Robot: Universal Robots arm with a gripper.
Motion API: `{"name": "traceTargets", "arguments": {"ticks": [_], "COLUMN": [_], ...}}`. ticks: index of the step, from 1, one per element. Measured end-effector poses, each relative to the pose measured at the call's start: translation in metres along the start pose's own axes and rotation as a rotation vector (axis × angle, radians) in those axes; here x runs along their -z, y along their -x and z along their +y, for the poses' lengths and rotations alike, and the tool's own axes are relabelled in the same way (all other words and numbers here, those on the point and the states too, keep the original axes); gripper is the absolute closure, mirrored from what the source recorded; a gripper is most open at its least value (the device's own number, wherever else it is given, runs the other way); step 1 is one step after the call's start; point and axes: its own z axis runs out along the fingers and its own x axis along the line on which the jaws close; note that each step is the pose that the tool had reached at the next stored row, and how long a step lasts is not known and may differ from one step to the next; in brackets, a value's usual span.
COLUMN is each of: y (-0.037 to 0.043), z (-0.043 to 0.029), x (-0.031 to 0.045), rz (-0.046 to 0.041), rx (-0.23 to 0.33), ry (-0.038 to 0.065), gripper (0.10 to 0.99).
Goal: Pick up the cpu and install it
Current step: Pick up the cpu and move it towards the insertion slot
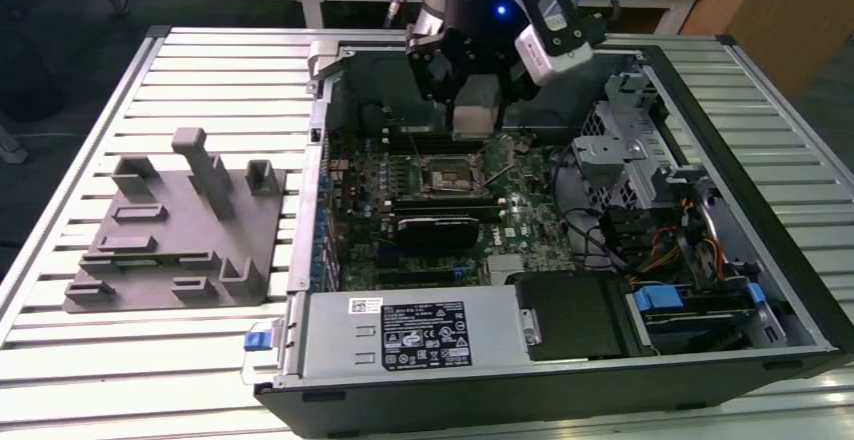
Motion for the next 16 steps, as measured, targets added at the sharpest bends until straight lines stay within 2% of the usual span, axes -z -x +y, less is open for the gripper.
{"name": "traceTargets", "arguments": {"ticks": [16], "y": [-0.0007], "z": [0.0091], "x": [-0.0223], "rz": [0.0024], "rx": [0.0], "ry": [0.0], "gripper": [0.545]}}
